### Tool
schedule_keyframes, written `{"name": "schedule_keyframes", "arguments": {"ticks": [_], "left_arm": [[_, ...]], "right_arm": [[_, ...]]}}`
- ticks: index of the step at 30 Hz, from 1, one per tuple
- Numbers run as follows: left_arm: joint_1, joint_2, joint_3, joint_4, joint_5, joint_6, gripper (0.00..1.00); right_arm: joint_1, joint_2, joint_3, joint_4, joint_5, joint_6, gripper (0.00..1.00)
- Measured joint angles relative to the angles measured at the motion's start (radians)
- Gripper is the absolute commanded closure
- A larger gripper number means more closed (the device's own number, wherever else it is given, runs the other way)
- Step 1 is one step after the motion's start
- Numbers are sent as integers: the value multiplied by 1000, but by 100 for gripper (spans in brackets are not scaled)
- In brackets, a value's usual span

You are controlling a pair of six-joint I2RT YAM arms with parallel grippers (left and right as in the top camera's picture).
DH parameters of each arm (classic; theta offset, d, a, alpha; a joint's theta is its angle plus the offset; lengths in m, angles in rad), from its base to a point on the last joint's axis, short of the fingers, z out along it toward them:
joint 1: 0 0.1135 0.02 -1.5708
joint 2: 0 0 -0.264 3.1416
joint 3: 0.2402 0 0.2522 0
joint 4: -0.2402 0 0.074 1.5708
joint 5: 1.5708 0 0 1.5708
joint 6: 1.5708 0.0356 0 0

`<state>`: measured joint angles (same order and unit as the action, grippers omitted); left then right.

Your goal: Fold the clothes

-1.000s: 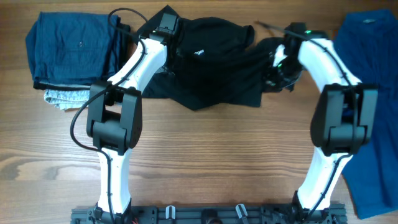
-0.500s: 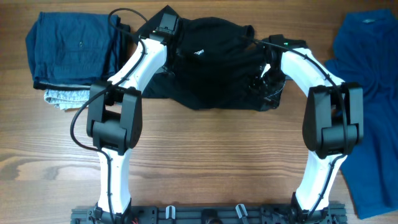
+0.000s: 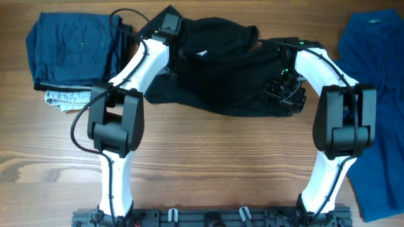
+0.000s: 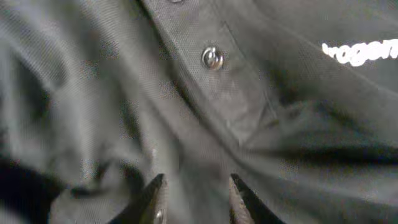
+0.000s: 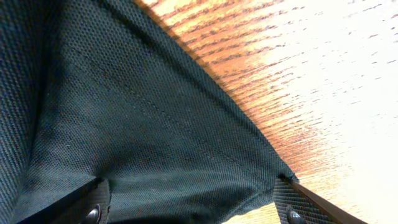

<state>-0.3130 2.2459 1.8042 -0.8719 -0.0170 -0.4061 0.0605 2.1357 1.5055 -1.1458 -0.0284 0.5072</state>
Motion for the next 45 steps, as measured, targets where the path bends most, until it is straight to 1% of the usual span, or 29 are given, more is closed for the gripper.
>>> {"name": "schedule_keyframes", "arguments": {"ticks": [2,4,7,11,12,14,16,17,21,24,28,31,34,36,38,40,43,45], "left_arm": [[4,-49,-5,-36,-1,5,59],[30,-137,-5,-86,-1,-3,60],[128,-241,-4,-158,0,-23,60],[246,-250,-4,-221,5,-27,58],[257,-250,-4,-226,8,-27,58],[262,-250,-4,-234,9,-27,57],[261,-250,-4,-237,15,-28,56],[260,-250,-4,-237,15,-30,56],[260,-250,-4,-242,15,-31,53],[260,-250,-4,-249,16,-30,57],[260,-250,-4,-280,24,-31,58],[256,-250,-4,-299,34,-31,57],[238,-250,-4,-301,42,-31,57],[225,-250,-4,-307,42,-31,57],[217,-250,-4,-318,44,-31,57],[204,-250,-14,-329,45,-31,58],[194,-249,-140,-306,45,-31,66],[194,-246,-227,-296,45,-24,65]], "right_arm": [[0,0,0,-1,3,-3,16],[0,0,0,-2,4,-5,17],[-3,0,0,6,-16,-63,21],[-6,0,5,5,-87,-129,22],[-6,-3,8,5,-107,-140,27],[-6,-26,9,4,-149,-167,67],[-6,-52,9,5,-185,-177,94],[-6,-60,9,9,-200,-179,96],[-6,-66,-37,85,-237,-181,96],[-6,-66,-130,116,-225,-180,96],[-24,-87,-163,118,-166,-129,96],[-77,-124,-225,163,-158,-108,96],[-164,-161,-289,213,-188,-100,96],[-218,-170,-304,216,-197,-96,96],[-307,-174,-313,208,-200,-92,95],[-337,-174,-313,205,-200,-93,96],[-355,-174,-313,206,-200,-93,95],[-355,-175,-315,208,-200,-93,94]]}}
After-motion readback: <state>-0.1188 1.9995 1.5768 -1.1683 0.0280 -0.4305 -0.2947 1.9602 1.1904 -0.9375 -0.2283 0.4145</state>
